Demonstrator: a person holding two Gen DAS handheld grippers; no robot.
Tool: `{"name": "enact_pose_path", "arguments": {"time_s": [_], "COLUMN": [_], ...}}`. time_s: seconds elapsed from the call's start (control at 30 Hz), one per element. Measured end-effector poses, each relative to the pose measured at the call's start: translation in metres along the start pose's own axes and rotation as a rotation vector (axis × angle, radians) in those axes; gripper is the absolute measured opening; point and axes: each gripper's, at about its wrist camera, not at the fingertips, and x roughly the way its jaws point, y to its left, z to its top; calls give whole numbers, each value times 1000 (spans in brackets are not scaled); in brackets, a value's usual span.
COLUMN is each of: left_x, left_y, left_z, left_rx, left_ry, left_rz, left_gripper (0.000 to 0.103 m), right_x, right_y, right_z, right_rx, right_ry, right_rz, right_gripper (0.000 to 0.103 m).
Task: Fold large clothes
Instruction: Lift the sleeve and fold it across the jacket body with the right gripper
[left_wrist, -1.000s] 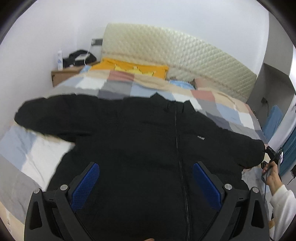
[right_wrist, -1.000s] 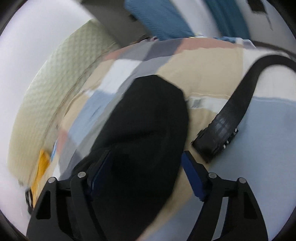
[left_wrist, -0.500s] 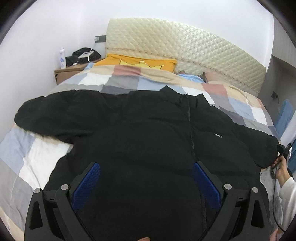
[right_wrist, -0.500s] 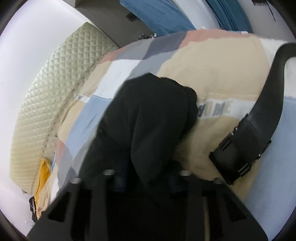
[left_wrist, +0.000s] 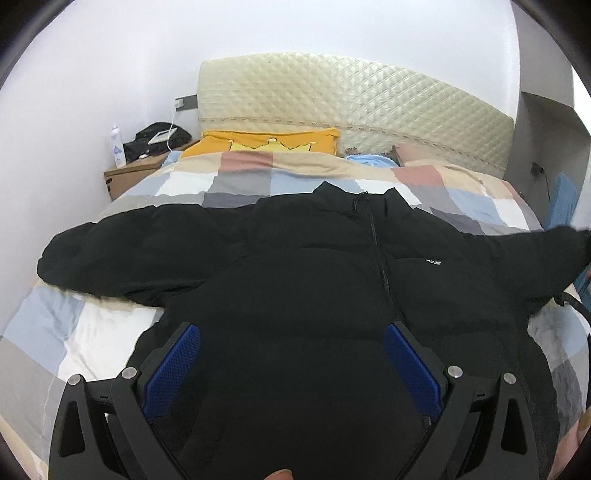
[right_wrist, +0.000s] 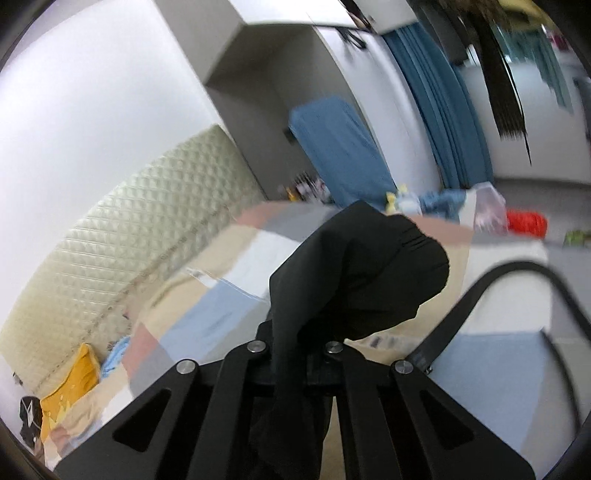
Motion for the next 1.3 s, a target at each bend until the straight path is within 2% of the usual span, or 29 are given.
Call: {"name": "enact_pose_path", "arguments": {"time_s": [0.1,0.27,0.47,0.57,0.67,0.87,1.0,1.07,1.13,1.3], "left_x": [-12,-39,-50,-54,-59,-66,-69,-68,-67,-63], "left_y": [9,19,28,34,44,66,77,82,86,104], "left_z": [-3,-5,-5,-3,-2,-2,-1,1,0,-3], "left_rx": [-12,-28,-44,-63,-99,-172,-211,-216,-223,-269], "left_ry": [-12,-82,-106,-108,-111,-130,-141,-139,-139,-126], "left_rz": [-14,-49,-40,-45,-60,-42,-31,-25,-11,2], "left_gripper": [102,102,102,102,102,102,102,102,102,102], "right_x": [-42,-104,-175,-192,-208,-236,-248,-253,-249,-241], "right_y": [40,115,209,242,273,328,356,364,375,384], "right_z": [21,33,8,-16,-52,-150,-225,-265,-310,-392], "right_rx": [-95,-238,-420,-454,-521,-718,-837,-879,-932,-1032], "right_ry": [-43,-106,-165,-139,-126,-119,-45,-15,51,182], "right_rz": [14,85,180,269,328,464,570,591,608,641], "right_gripper": [3,3,4,4,4,4,4,4,4,4]}}
